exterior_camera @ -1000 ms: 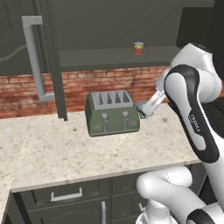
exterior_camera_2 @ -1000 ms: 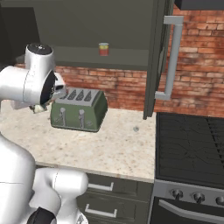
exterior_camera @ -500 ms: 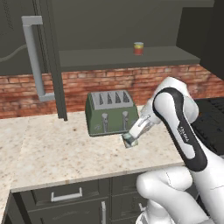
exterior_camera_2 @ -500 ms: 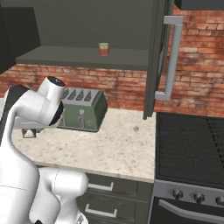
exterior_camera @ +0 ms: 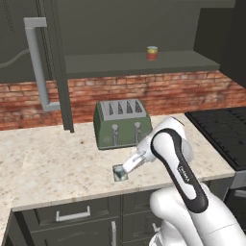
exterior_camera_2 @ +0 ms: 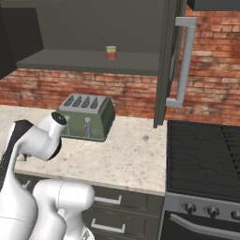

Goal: Restock the canned food cabinet by taking the new fresh canned food from the counter and placing it in the cabinet. Then, take the old canned food from the cabinet and place it on the counter.

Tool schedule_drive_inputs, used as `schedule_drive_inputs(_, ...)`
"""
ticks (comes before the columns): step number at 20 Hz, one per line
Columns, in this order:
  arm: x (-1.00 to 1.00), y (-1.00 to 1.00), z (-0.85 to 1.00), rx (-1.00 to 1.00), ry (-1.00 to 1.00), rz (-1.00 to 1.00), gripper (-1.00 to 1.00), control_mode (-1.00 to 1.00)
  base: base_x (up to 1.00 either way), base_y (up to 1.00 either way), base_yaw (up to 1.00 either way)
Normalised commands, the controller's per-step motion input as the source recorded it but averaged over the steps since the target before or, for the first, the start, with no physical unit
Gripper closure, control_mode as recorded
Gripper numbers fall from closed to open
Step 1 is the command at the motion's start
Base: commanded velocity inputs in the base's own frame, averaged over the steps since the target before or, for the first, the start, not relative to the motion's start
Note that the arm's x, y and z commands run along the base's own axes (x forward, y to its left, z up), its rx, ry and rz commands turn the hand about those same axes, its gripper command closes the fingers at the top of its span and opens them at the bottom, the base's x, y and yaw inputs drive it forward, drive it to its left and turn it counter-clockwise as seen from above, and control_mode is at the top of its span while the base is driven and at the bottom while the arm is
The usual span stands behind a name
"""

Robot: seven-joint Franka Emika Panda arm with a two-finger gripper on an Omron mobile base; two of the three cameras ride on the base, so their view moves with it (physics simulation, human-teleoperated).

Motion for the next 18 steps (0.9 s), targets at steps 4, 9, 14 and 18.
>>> schedule_drive_inputs(4,0.24,0.49,-0.19,-0.01,-0.27,0.0,1.0,-1.0,0.0,0.0,0.0)
schedule_drive_inputs(9,0.48,0.23,-0.16,0.0,-0.13,0.0,1.0,-1.0,0.0,0.0,0.0)
schedule_drive_inputs(14,0.67,0.16,-0.2,0.0,-0.05,0.0,1.0,-1.0,0.0,0.0,0.0)
schedule_drive_inputs(18,0.65,0.18,-0.28,-0.03,-0.01,0.0,1.0,-1.0,0.0,0.0,0.0)
